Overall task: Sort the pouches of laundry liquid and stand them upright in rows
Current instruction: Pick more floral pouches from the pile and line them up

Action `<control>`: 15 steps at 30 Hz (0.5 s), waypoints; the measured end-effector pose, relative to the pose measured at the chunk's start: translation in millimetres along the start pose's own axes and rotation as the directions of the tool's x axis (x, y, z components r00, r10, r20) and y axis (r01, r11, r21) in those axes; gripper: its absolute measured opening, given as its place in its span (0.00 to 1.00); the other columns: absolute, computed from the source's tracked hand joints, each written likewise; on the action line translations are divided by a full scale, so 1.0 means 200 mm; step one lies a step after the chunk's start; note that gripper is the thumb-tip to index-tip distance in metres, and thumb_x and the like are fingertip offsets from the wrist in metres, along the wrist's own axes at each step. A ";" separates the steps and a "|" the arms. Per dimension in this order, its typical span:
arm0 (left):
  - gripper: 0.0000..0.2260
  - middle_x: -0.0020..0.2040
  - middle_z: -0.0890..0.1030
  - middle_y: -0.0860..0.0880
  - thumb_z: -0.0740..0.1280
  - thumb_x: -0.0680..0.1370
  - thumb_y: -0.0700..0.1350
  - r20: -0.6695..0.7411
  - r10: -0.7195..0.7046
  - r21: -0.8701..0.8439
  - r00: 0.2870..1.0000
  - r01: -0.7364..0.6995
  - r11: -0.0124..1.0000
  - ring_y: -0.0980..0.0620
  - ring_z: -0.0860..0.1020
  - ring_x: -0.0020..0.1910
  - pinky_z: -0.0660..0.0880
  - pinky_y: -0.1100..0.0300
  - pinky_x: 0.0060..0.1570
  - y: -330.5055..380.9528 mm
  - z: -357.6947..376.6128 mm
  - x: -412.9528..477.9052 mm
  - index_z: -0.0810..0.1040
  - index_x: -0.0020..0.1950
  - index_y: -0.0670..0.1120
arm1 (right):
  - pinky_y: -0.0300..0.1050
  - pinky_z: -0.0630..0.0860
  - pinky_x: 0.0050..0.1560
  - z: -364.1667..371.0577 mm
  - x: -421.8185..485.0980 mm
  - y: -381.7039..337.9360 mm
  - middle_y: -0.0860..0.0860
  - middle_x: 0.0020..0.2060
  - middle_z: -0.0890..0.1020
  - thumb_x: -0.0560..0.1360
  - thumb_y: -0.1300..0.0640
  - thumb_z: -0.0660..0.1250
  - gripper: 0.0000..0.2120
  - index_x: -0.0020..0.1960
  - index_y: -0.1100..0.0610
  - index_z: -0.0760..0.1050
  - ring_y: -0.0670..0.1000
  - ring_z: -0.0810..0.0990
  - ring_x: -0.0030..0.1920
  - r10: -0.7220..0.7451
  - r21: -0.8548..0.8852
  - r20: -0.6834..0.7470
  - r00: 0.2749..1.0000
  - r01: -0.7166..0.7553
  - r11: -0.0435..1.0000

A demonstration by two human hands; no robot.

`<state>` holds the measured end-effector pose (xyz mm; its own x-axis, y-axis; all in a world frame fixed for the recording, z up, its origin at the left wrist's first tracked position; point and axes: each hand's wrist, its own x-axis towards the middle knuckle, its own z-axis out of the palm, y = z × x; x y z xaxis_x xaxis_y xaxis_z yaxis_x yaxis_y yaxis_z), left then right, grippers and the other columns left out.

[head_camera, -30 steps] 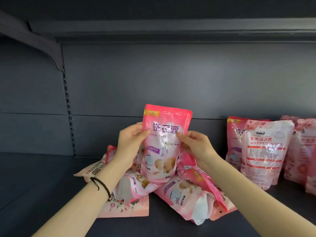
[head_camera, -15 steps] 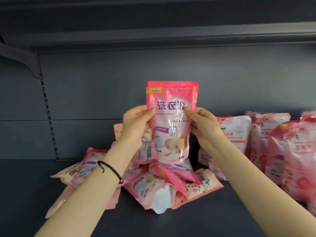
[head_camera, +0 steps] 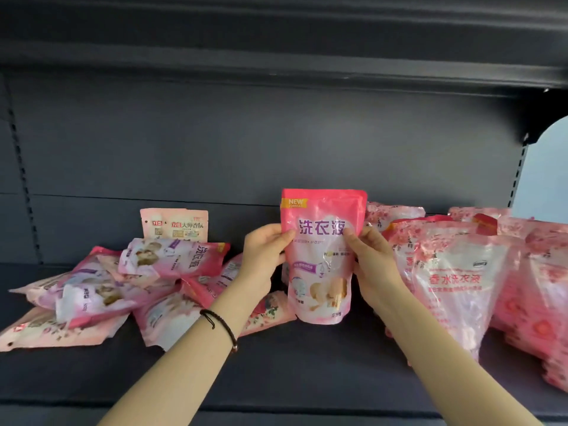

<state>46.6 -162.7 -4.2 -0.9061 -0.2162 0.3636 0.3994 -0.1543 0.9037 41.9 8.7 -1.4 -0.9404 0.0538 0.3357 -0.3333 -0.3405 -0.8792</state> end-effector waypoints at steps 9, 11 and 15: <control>0.03 0.44 0.86 0.50 0.68 0.77 0.41 -0.041 0.025 0.087 0.999 -0.021 0.996 0.50 0.84 0.46 0.81 0.52 0.47 -0.18 0.08 -0.08 0.82 0.46 0.48 | 0.55 0.79 0.55 -0.11 0.05 0.18 0.58 0.52 0.83 0.79 0.57 0.64 0.09 0.54 0.62 0.73 0.57 0.82 0.53 0.137 0.006 -0.029 0.990 -0.137 0.991; 0.03 0.46 0.85 0.48 0.68 0.77 0.41 -0.062 0.064 0.145 0.996 -0.054 0.988 0.46 0.83 0.49 0.80 0.46 0.52 -0.17 0.08 -0.08 0.81 0.46 0.48 | 0.54 0.79 0.54 -0.10 0.06 0.20 0.56 0.51 0.82 0.79 0.56 0.63 0.05 0.51 0.58 0.72 0.57 0.82 0.53 0.141 0.008 -0.035 0.989 -0.141 0.990; 0.03 0.48 0.84 0.49 0.69 0.77 0.42 -0.002 0.082 0.274 0.997 -0.078 0.959 0.48 0.82 0.51 0.79 0.51 0.53 -0.15 0.04 -0.08 0.80 0.47 0.50 | 0.52 0.77 0.57 -0.09 0.06 0.15 0.55 0.56 0.79 0.78 0.60 0.64 0.12 0.61 0.55 0.69 0.53 0.79 0.56 0.012 -0.236 -0.069 0.998 -0.028 0.971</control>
<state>47.9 -146.3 -34.3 -0.8701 -0.2303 0.4357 0.4154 0.1332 0.8998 18.3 16.3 -30.3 -0.9467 0.1143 0.3012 -0.3135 -0.1106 -0.9431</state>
